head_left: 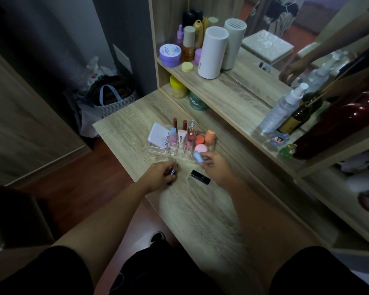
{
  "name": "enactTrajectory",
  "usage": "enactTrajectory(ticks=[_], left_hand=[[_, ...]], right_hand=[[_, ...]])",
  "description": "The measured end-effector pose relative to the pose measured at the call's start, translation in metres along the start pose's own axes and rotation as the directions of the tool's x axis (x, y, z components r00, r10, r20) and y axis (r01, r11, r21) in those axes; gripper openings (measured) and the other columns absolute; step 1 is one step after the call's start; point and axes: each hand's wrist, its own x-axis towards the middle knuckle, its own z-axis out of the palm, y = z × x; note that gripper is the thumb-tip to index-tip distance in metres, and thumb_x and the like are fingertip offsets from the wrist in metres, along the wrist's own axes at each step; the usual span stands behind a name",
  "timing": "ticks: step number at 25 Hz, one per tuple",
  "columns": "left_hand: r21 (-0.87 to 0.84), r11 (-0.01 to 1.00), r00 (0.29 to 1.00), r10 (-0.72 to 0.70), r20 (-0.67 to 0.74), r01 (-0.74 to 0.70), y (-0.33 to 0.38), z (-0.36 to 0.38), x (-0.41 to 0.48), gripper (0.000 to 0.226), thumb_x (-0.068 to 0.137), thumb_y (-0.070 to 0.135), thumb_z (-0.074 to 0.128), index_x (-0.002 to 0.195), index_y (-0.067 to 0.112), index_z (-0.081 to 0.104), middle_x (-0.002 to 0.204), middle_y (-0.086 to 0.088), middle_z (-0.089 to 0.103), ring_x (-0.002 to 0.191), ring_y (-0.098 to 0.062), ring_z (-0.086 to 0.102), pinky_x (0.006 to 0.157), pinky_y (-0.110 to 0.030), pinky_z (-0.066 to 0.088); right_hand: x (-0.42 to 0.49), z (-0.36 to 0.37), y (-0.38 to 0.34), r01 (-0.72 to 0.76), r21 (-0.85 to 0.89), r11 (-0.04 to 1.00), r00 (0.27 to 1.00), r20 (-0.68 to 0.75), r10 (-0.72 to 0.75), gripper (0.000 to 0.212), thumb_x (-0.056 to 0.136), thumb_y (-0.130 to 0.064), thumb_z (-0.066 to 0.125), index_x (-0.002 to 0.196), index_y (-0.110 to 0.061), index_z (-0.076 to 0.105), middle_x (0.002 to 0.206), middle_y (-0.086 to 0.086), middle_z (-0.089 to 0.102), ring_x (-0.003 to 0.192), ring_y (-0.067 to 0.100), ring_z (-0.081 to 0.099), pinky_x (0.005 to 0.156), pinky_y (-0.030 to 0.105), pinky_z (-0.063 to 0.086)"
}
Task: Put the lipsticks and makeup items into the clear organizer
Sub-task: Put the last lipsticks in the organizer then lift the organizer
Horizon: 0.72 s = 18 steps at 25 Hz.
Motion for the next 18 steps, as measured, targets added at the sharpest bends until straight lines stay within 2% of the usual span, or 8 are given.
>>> enactTrajectory(ticks=[1, 3, 5, 6, 8, 10, 14, 18], left_hand=[[-0.094, 0.995, 0.999, -0.038, -0.027, 0.036, 0.0, -0.004, -0.002, 0.03, 0.076, 0.01, 0.069, 0.098, 0.02, 0.05, 0.079, 0.0, 0.061, 0.069, -0.017, 0.059, 0.064, -0.026, 0.043], [-0.264, 0.959, 0.98, -0.14, -0.139, 0.1, 0.0, -0.014, -0.001, 0.043, 0.073, 0.009, 0.071, 0.105, 0.022, 0.044, 0.077, 0.004, 0.058, 0.067, -0.011, 0.058, 0.059, -0.019, 0.046], [-0.37, 0.924, 0.941, -0.205, -0.269, 0.096, 0.001, -0.026, 0.002, 0.037, 0.072, 0.009, 0.072, 0.1, 0.023, 0.052, 0.076, 0.008, 0.06, 0.068, -0.007, 0.06, 0.056, -0.006, 0.045], [-0.391, 0.917, 0.925, -0.211, -0.316, 0.076, 0.001, -0.031, 0.003, 0.03, 0.073, 0.01, 0.072, 0.094, 0.024, 0.056, 0.077, 0.007, 0.062, 0.07, -0.007, 0.062, 0.056, -0.002, 0.044], [-0.406, 0.913, 0.907, -0.197, -0.373, 0.031, 0.002, -0.04, 0.007, 0.021, 0.075, 0.012, 0.072, 0.084, 0.026, 0.059, 0.078, 0.004, 0.067, 0.07, -0.003, 0.065, 0.059, 0.001, 0.044], [-0.399, 0.917, 0.898, -0.177, -0.404, 0.001, 0.003, -0.046, 0.012, 0.018, 0.075, 0.015, 0.073, 0.084, 0.024, 0.06, 0.078, 0.005, 0.069, 0.069, 0.006, 0.065, 0.064, -0.002, 0.048], [-0.291, 0.956, 0.895, -0.11, -0.432, -0.023, 0.005, -0.051, 0.027, 0.021, 0.076, 0.013, 0.073, 0.094, 0.011, 0.063, 0.09, -0.008, 0.074, 0.083, -0.016, 0.07, 0.08, -0.028, 0.054], [-0.174, 0.984, 0.917, -0.046, -0.396, -0.026, 0.006, -0.05, 0.039, 0.018, 0.075, 0.011, 0.072, 0.092, 0.011, 0.065, 0.089, -0.01, 0.073, 0.078, -0.017, 0.067, 0.074, -0.023, 0.05]], right_hand=[[0.001, 0.002, -0.004, -0.011, 0.064, 0.998, 1.0, -0.015, 0.012, 0.038, 0.085, -0.005, 0.063, 0.122, -0.005, 0.057, 0.12, 0.013, 0.064, 0.1, 0.022, 0.063, 0.089, 0.033, 0.053], [0.003, 0.01, -0.015, 0.01, 0.161, 0.987, 0.999, -0.048, -0.003, 0.037, 0.085, -0.003, 0.063, 0.122, -0.003, 0.058, 0.118, 0.015, 0.063, 0.1, 0.024, 0.064, 0.084, 0.019, 0.052], [0.004, 0.021, -0.028, 0.075, 0.216, 0.974, 0.993, -0.11, -0.052, 0.035, 0.085, -0.002, 0.063, 0.119, -0.002, 0.059, 0.112, 0.013, 0.061, 0.091, 0.019, 0.063, 0.074, 0.002, 0.048], [0.005, 0.029, -0.035, 0.095, 0.257, 0.962, 0.988, -0.143, -0.06, 0.035, 0.084, -0.001, 0.064, 0.119, -0.001, 0.06, 0.108, 0.008, 0.059, 0.088, 0.016, 0.062, 0.074, 0.001, 0.048], [0.006, 0.043, -0.044, 0.101, 0.366, 0.925, 0.979, -0.203, -0.027, 0.033, 0.083, -0.001, 0.065, 0.116, -0.001, 0.06, 0.098, -0.005, 0.058, 0.087, 0.014, 0.062, 0.082, 0.017, 0.053], [0.011, 0.055, -0.05, 0.086, 0.408, 0.909, 0.966, -0.257, 0.024, 0.029, 0.083, -0.003, 0.066, 0.112, -0.004, 0.061, 0.093, -0.006, 0.062, 0.087, 0.015, 0.063, 0.084, 0.029, 0.054], [0.023, 0.066, -0.055, 0.106, 0.405, 0.908, 0.926, -0.373, 0.058, 0.025, 0.079, -0.001, 0.069, 0.102, -0.01, 0.063, 0.091, 0.0, 0.065, 0.085, 0.018, 0.066, 0.079, 0.029, 0.056], [0.031, 0.068, -0.051, 0.069, 0.351, 0.934, 0.918, -0.388, 0.078, 0.026, 0.078, 0.0, 0.07, 0.099, -0.013, 0.062, 0.099, 0.006, 0.066, 0.083, 0.011, 0.066, 0.076, 0.023, 0.056]])
